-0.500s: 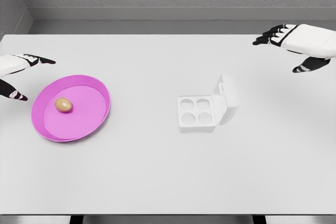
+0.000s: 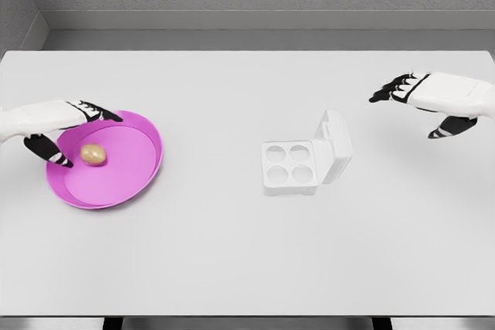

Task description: Pack egg into the box and close the box lid

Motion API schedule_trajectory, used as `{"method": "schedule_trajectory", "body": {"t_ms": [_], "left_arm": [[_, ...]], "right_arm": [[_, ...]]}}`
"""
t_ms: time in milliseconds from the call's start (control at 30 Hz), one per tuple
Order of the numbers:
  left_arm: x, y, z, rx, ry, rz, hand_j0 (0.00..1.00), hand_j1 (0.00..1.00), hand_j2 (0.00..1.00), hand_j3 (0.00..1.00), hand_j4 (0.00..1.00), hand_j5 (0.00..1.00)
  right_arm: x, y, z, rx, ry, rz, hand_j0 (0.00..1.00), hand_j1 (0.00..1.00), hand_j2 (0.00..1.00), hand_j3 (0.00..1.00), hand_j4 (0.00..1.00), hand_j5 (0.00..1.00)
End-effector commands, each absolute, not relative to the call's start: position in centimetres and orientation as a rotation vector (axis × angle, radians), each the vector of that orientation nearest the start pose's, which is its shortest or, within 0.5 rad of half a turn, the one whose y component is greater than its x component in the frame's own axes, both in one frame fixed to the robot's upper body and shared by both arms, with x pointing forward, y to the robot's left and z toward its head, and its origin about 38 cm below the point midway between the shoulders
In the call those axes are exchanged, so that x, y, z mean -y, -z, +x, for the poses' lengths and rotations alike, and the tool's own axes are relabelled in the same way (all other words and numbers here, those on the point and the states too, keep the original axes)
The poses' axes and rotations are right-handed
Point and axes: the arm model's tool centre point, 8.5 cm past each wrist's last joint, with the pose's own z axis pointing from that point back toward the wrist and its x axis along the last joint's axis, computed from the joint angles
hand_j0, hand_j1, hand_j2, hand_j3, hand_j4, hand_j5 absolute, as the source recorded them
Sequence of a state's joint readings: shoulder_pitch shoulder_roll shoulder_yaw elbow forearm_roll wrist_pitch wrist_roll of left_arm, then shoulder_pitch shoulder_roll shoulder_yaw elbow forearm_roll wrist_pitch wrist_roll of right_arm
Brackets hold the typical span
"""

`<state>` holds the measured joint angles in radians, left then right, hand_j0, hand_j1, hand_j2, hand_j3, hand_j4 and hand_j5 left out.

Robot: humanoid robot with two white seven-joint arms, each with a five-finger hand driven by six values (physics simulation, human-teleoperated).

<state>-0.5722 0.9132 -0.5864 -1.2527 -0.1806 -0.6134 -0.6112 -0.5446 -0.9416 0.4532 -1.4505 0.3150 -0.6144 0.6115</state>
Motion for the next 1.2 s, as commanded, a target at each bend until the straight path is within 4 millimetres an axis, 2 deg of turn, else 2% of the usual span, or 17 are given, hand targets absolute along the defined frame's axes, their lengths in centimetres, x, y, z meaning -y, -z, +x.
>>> {"method": "schedule_trajectory", "body": {"t_ms": [0, 67, 133, 200, 267, 333, 433, 700, 800, 1100, 1167], "left_arm": [[-39.0, -17.5, 42.3, 1.213, 1.866, 0.24, 0.99, 0.99, 0.99, 0.99, 0.99, 0.99], [-38.7, -17.1, 42.3, 1.212, 1.871, 0.229, 0.91, 0.91, 0.91, 0.91, 0.91, 0.91], [-38.7, -16.9, 42.2, 1.203, 1.875, 0.224, 0.9, 0.9, 0.9, 0.9, 0.9, 0.9], [-38.9, -16.8, 42.2, 1.191, 1.881, 0.232, 0.89, 0.89, 0.89, 0.89, 0.89, 0.89], [-38.8, -16.7, 42.1, 1.188, 1.884, 0.232, 0.81, 0.81, 0.81, 0.81, 0.81, 0.81], [-38.9, -16.8, 42.1, 1.188, 1.885, 0.235, 0.77, 0.77, 0.77, 0.77, 0.77, 0.77], [-38.9, -16.8, 42.1, 1.187, 1.884, 0.235, 0.76, 0.76, 0.76, 0.76, 0.76, 0.76], [-38.8, -16.6, 42.1, 1.178, 1.894, 0.238, 0.73, 0.73, 0.73, 0.73, 0.73, 0.73], [-38.4, -15.8, 41.9, 1.16, 1.91, 0.214, 0.73, 0.73, 0.73, 0.73, 0.73, 0.73], [-38.7, -15.5, 41.9, 1.141, 1.916, 0.22, 0.73, 0.73, 0.73, 0.73, 0.73, 0.73], [-39.0, -15.4, 42.0, 1.134, 1.904, 0.224, 0.7, 0.7, 0.7, 0.7, 0.7, 0.7]], "right_arm": [[37.5, -24.0, 41.7, 1.297, -2.02, -0.46, 1.0, 1.0, 1.0, 1.0, 1.0, 1.0], [37.3, -24.1, 41.7, 1.303, -2.022, -0.46, 1.0, 1.0, 1.0, 1.0, 1.0, 1.0], [37.2, -24.1, 41.7, 1.304, -2.027, -0.46, 1.0, 1.0, 1.0, 1.0, 1.0, 1.0], [36.4, -23.7, 41.2, 1.306, -2.051, -0.442, 1.0, 1.0, 1.0, 1.0, 1.0, 1.0], [36.2, -23.0, 40.8, 1.302, -2.059, -0.421, 1.0, 1.0, 1.0, 1.0, 1.0, 1.0], [36.2, -22.5, 40.6, 1.293, -2.059, -0.409, 1.0, 1.0, 1.0, 1.0, 1.0, 1.0], [35.5, -22.6, 40.3, 1.299, -2.089, -0.41, 1.0, 1.0, 1.0, 1.0, 1.0, 1.0], [35.6, -21.8, 40.0, 1.272, -2.1, -0.404, 1.0, 1.0, 1.0, 1.0, 1.0, 1.0], [35.6, -21.8, 40.0, 1.27, -2.1, -0.405, 1.0, 1.0, 1.0, 1.0, 1.0, 1.0], [35.5, -21.9, 39.6, 1.265, -2.117, -0.403, 1.0, 1.0, 1.0, 1.0, 1.0, 1.0], [35.6, -21.9, 39.6, 1.264, -2.117, -0.404, 1.0, 1.0, 1.0, 1.0, 1.0, 1.0]]}}
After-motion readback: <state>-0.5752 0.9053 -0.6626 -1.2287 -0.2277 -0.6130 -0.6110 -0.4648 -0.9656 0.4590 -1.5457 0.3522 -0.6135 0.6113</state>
